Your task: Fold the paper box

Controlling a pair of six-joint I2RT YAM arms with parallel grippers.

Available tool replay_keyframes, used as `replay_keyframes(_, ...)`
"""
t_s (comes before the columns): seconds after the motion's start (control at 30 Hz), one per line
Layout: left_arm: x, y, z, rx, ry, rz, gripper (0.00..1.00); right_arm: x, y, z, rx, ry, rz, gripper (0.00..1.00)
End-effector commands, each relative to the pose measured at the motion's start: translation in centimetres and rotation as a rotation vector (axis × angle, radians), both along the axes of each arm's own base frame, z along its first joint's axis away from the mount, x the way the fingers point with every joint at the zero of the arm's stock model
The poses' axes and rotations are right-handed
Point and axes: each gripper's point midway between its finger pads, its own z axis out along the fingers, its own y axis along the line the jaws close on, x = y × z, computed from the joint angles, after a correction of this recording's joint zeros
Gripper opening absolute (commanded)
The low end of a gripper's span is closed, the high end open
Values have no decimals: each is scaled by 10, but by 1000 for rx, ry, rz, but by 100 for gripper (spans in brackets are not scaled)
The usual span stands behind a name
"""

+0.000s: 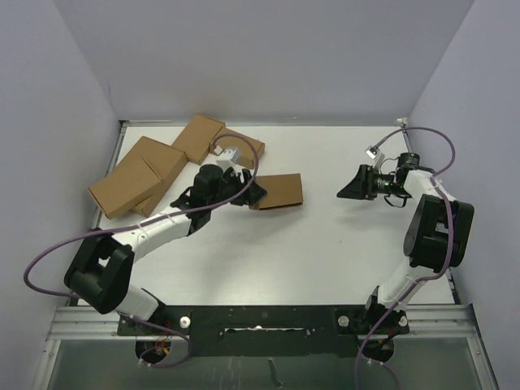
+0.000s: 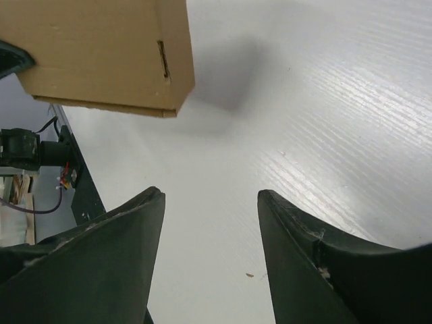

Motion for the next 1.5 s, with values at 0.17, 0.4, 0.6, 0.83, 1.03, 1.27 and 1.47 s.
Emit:
replay_keyframes(0.17,23,-3,62,838,-482,-93,27,2,-8,24,27,-77,-11,58)
replay_keyframes(0.4,45,-37,58,1295,-717,-125,24,3,-15,24,34,-71,-33,58)
replay_keyframes(0.6,46,-67,37,1569,-896,-145,37,3,-20,21,41,-64,-47,58)
replay_keyframes(0.83,23,-88,8,1581,-930,-225,92,3,-21,19,48,-54,-49,58)
replay_keyframes(1.03,-8,-102,-4,1396,-831,-314,98,3,-22,15,49,-40,-48,58)
replay_keyframes(1.27,-83,-128,15,967,-676,-544,98,2,-21,14,44,-40,-41,58)
replay_keyframes(1.47,-116,-121,56,598,-546,-557,97,0,-12,5,-2,-35,-7,57)
